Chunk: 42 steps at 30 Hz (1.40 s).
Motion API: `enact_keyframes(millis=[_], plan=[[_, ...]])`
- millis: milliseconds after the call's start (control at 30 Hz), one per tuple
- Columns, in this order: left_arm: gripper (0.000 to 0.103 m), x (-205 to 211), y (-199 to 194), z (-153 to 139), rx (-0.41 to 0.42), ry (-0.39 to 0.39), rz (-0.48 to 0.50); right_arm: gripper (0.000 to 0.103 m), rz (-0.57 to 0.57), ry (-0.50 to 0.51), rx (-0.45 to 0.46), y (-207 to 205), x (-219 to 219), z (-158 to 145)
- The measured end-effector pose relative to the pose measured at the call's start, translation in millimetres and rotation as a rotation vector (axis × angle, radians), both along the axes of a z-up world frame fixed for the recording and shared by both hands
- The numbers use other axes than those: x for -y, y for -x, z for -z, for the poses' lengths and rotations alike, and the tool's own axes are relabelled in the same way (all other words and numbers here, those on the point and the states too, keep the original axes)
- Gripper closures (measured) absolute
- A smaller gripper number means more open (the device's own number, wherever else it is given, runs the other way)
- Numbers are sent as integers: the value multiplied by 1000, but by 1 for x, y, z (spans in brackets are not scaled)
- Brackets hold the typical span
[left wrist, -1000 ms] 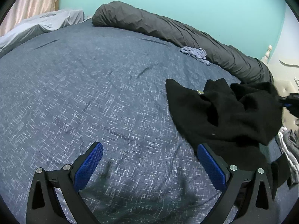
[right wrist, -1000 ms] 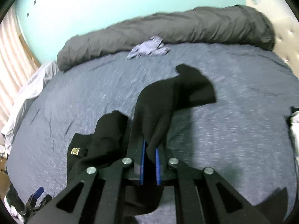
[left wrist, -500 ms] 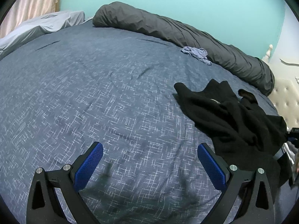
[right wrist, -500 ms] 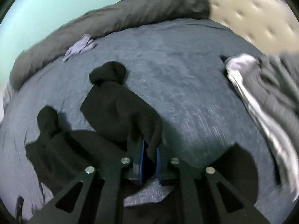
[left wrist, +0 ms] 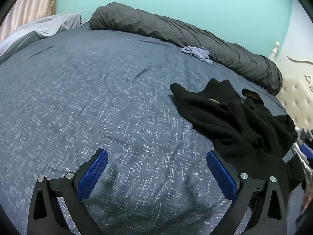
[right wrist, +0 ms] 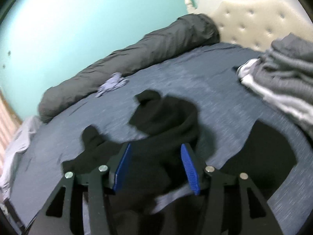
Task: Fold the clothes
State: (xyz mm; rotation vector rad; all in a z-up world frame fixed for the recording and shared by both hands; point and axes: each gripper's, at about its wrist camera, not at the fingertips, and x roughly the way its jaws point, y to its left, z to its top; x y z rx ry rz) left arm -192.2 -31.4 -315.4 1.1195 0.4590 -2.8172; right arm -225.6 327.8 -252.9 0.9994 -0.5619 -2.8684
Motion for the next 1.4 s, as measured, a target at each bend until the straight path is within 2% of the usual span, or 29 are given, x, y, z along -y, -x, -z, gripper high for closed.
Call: enact_keyframes(millis=[133, 300, 400, 700, 833, 1033, 1167, 1400], plan=[[0, -4, 0, 3, 16, 4, 16, 46, -114, 42, 14, -16, 34, 17], [0, 0, 1, 7, 30, -22, 20, 45, -219, 25, 10, -23, 67, 40], [0, 1, 2, 8, 34, -20, 13, 45, -244, 4, 24, -23, 77, 55], [0, -6, 5, 4, 42, -59, 69, 44, -260, -57, 62, -16, 93, 60], [0, -6, 9, 4, 55, -86, 81, 43, -271, -52, 66, -16, 89, 63], [0, -11, 25, 4, 61, -81, 89, 43, -258, -8, 54, -13, 74, 62], [0, -20, 43, -4, 45, -50, 104, 43, -248, 2, 39, -13, 68, 61], [0, -31, 86, -9, 88, 16, 140, 43, -248, 25, 24, -12, 63, 57]])
